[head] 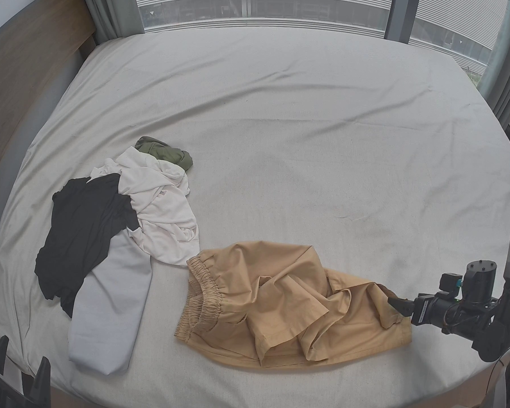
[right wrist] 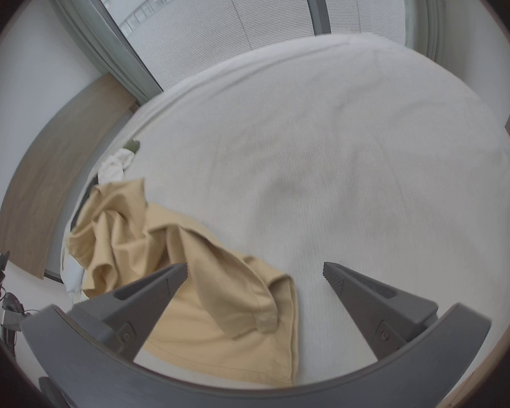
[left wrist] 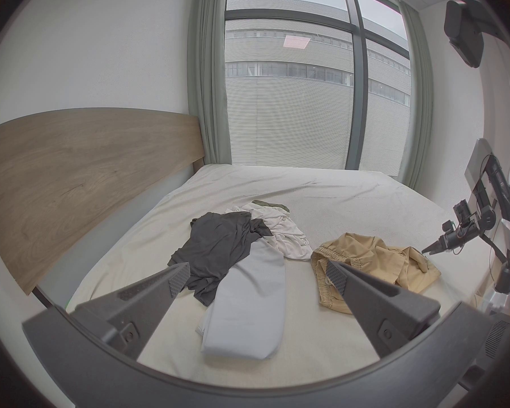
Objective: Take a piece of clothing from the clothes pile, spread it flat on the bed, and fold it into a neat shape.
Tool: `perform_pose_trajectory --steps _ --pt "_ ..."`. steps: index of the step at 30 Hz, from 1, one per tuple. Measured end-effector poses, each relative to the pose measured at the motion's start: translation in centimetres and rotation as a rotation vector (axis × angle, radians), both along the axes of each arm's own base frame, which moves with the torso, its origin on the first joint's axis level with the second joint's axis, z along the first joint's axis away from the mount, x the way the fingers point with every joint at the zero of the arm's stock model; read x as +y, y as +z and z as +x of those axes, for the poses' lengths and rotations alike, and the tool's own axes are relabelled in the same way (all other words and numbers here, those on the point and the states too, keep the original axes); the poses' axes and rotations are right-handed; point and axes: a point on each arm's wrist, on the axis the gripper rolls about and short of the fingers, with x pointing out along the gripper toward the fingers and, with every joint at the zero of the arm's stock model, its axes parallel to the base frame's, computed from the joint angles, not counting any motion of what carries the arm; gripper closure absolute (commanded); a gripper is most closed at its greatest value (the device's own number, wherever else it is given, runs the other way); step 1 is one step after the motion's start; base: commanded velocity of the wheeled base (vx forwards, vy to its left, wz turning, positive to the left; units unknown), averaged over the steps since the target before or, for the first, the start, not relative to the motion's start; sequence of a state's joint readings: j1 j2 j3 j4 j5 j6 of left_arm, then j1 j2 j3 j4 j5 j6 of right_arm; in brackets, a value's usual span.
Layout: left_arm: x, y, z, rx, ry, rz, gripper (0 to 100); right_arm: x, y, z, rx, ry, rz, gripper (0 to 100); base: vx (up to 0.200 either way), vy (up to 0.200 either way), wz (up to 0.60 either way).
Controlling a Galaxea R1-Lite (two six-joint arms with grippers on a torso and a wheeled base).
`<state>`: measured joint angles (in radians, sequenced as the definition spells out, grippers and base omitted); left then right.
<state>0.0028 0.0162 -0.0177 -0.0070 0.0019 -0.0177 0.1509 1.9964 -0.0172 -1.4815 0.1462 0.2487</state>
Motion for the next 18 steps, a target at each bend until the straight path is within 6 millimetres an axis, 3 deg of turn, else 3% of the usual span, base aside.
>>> perform_pose_trajectory --steps 4,10,18 --pt "0.0 0.0 0.0 0.0 -0.008 0.005 0 0.7 2.5 -0.7 -0.115 0.041 0.036 0 0.0 0.0 0.0" --pt "0.0 0.0 0.0 -0.001 -0.02 0.012 0 4.4 5.6 -3.1 -0.246 0.25 0.111 0 0.0 0.0 0.0" --pt "-0.1 0.0 0.0 0.001 -0.025 0.018 0 8.6 6.8 -4.7 -0.293 0.472 0.178 0 0.0 0.0 0.0"
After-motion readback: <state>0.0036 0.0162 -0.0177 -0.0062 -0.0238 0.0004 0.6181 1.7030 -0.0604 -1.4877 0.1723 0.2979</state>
